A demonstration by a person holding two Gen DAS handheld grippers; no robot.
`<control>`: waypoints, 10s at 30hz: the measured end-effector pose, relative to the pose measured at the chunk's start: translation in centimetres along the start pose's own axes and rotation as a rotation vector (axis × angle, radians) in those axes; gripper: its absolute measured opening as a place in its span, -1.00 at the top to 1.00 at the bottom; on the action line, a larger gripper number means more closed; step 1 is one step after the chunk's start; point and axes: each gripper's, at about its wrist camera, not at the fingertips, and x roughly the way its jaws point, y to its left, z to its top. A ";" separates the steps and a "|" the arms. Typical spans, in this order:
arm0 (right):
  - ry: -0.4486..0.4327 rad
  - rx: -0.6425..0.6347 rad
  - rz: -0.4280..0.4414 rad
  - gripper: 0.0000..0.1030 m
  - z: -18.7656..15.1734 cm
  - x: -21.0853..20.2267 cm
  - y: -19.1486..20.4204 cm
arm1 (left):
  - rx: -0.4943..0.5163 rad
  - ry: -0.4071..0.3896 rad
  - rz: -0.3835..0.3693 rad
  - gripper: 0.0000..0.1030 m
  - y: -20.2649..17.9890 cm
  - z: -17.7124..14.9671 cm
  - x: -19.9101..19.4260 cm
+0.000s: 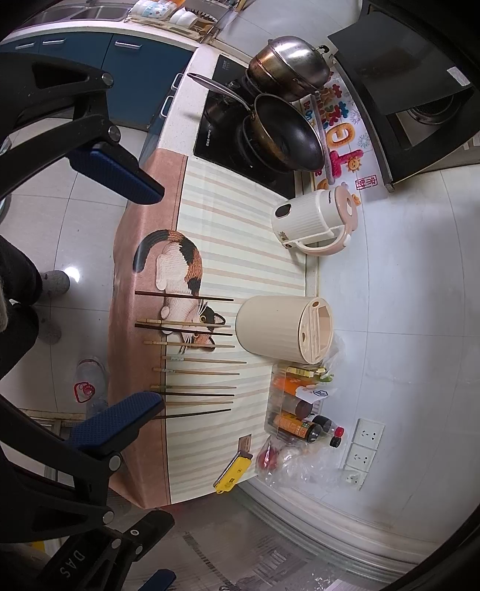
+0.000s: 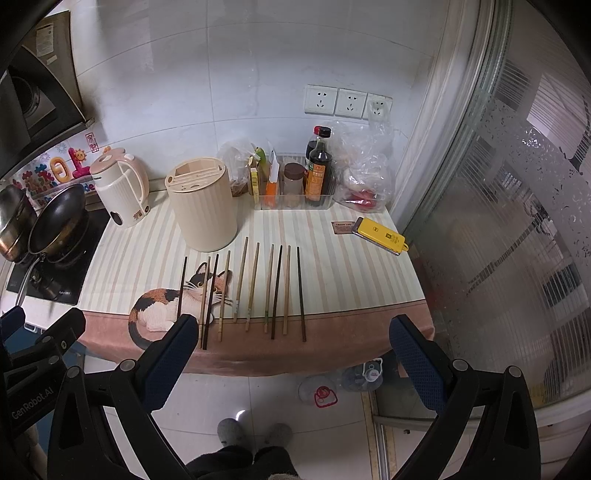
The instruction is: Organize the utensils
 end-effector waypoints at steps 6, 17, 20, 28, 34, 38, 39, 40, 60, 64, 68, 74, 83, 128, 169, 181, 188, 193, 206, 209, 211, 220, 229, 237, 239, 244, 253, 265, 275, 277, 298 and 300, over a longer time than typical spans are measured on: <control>0.000 0.001 0.000 -1.00 0.0 -0.1 0.0 | -0.001 -0.001 -0.001 -1.00 -0.1 0.0 -0.2; -0.001 0.001 -0.001 -1.00 0.0 0.0 -0.1 | -0.001 -0.004 -0.005 -1.00 -0.4 -0.1 -0.6; -0.002 0.000 -0.001 -1.00 0.1 -0.4 -0.2 | -0.001 -0.003 -0.005 -1.00 -0.4 -0.1 -0.6; -0.004 0.001 0.000 -1.00 0.1 -0.4 -0.2 | -0.001 -0.004 -0.006 -1.00 -0.4 0.0 -0.6; -0.008 0.003 0.003 -1.00 0.3 -0.7 -0.3 | 0.000 -0.003 -0.006 -1.00 -0.4 0.0 -0.6; -0.010 0.008 0.008 -1.00 0.4 -1.0 -0.5 | -0.001 -0.004 -0.007 -1.00 -0.3 -0.1 -0.6; -0.012 0.012 0.008 -1.00 0.4 -1.1 -0.7 | 0.000 -0.008 -0.005 -1.00 -0.3 0.0 -0.6; -0.014 0.018 0.009 -1.00 0.5 -1.0 -0.9 | 0.001 -0.018 0.003 -1.00 -0.5 0.0 -0.6; 0.215 0.124 0.195 0.17 0.9 21.7 -2.6 | -0.042 0.279 0.158 -0.93 2.0 3.0 23.3; 0.303 0.134 0.203 0.32 0.9 26.9 -1.0 | -0.041 0.379 0.101 -0.68 2.3 2.6 29.0; 0.394 0.163 0.211 0.31 1.3 31.6 1.2 | -0.029 0.469 0.004 -0.64 2.1 2.7 34.1; 0.509 0.232 0.204 0.31 2.0 37.2 3.9 | 0.038 0.570 -0.074 -0.13 0.9 2.4 39.3; 0.549 0.204 0.173 0.31 3.6 41.5 7.5 | 0.051 0.561 -0.089 0.93 0.4 3.5 40.8; 0.684 -0.133 0.098 0.86 4.4 47.6 15.9 | 0.070 0.609 -0.030 0.92 6.7 11.0 42.9; 0.454 0.028 0.254 0.87 8.0 39.7 11.4 | -0.008 0.284 0.038 0.94 6.3 12.3 30.8; 0.337 0.070 0.318 0.87 13.4 35.5 11.5 | -0.064 0.099 0.039 0.95 7.3 17.0 25.6; 0.255 0.102 0.394 0.87 17.9 31.9 10.9 | -0.099 0.004 -0.006 0.95 7.8 20.0 20.8; 0.160 0.110 0.435 0.87 22.7 28.3 10.2 | -0.108 -0.072 -0.060 0.95 7.5 23.3 17.0; -0.026 0.066 0.379 0.87 33.9 27.2 13.3 | -0.128 -0.109 -0.126 0.95 4.7 32.2 17.3; -0.046 0.070 0.385 0.87 35.3 28.3 14.5 | -0.127 -0.094 -0.131 0.95 4.1 33.5 18.3; -0.060 0.079 0.394 0.87 36.0 29.0 15.2 | -0.134 -0.080 -0.135 0.95 3.9 34.1 19.3; -0.145 0.073 0.427 0.87 36.5 32.0 18.1 | -0.160 0.010 -0.148 0.95 3.4 34.8 24.1; -0.110 0.015 0.443 0.87 33.9 33.8 18.6 | -0.165 0.078 -0.174 0.94 3.6 33.7 26.3; 0.015 -0.032 0.512 0.73 32.2 34.4 18.1 | -0.164 0.109 -0.212 0.85 3.6 32.6 25.3; 0.017 -0.020 0.522 0.32 31.9 33.5 17.1 | -0.165 0.086 -0.200 0.73 3.8 32.3 24.0; -0.018 0.033 0.507 -0.10 30.8 30.4 13.7 | -0.178 -0.009 -0.135 -0.48 4.8 30.8 20.6; -0.050 0.116 0.429 -0.80 26.9 28.0 9.7 | -0.185 -0.100 -0.009 -1.00 6.1 26.4 19.1; 0.153 0.111 0.295 -0.29 18.4 34.1 8.4 | -0.102 0.092 0.087 -1.00 4.6 18.1 27.1; 0.394 0.117 0.287 0.70 11.1 40.7 7.6 | -0.039 0.402 -0.022 -0.71 1.6 10.1 36.2; 0.426 0.104 0.279 0.70 10.0 41.6 7.8 | -0.010 0.458 -0.051 -0.53 0.5 8.6 37.9; 0.597 0.019 0.209 0.71 5.7 47.8 12.0 | -0.010 0.510 0.006 0.91 2.4 7.1 41.3; 0.598 -0.034 0.170 0.73 5.6 47.8 12.9 | -0.020 0.511 0.002 0.91 2.8 7.1 41.2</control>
